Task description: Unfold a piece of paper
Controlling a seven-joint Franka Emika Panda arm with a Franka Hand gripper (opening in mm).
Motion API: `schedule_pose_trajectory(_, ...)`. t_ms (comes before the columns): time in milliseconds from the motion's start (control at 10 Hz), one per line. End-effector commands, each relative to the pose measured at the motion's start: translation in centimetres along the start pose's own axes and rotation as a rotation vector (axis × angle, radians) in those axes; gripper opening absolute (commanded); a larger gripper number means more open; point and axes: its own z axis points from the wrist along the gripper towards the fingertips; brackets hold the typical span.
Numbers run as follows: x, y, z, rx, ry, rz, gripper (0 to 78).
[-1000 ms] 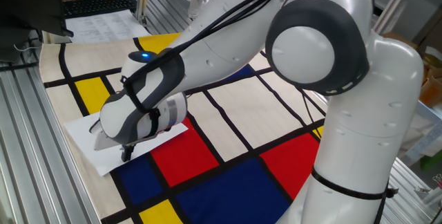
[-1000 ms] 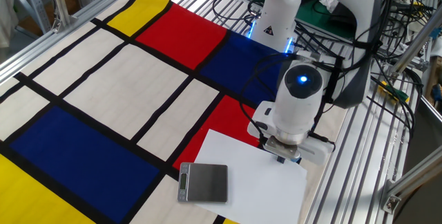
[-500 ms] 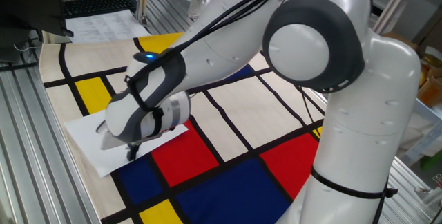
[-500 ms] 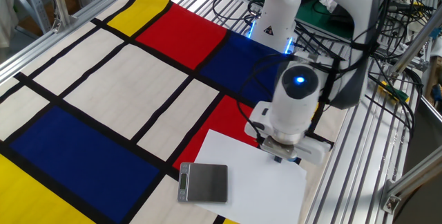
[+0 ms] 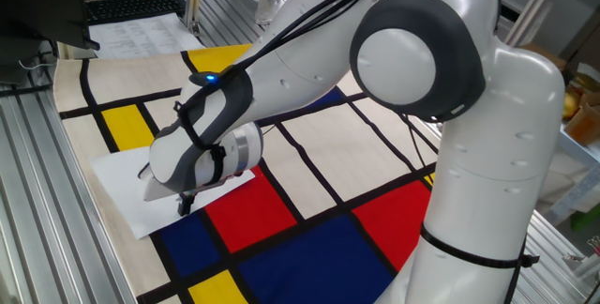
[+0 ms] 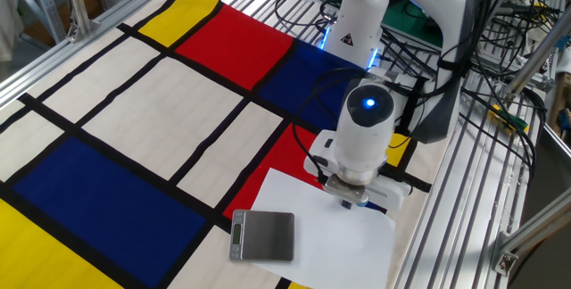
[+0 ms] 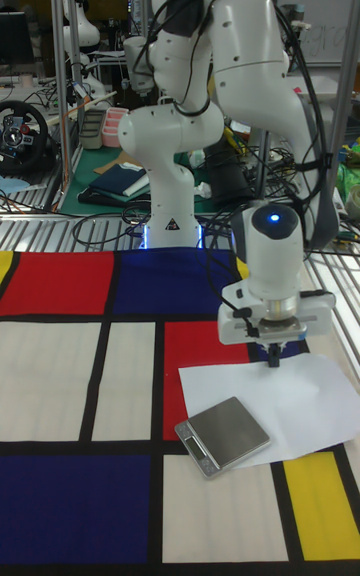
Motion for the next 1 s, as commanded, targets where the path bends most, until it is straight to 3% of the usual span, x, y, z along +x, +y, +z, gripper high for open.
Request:
schedule_pose_trajectory(100, -0.2, -1.0, 0.5, 0.002, -0.01, -0.005, 1.2)
schedule_pose_trajectory(500, -0.8, -1.1, -0.9, 0.002, 0.0, -0.002, 1.2)
schedule_pose_trajectory(600, -0.6, -1.0, -1.0, 0.02, 0.023, 0.02, 1.2)
schedule_pose_trajectory(700, -0.6, -1.0, -1.2, 0.07, 0.066, 0.047, 1.2)
schedule_pose_trajectory(800, -0.5, -1.0, -1.3, 0.103, 0.089, 0.056, 1.2)
schedule_pose_trajectory(1000, -0.5, -0.7, -1.8, 0.094, 0.114, 0.076, 1.2)
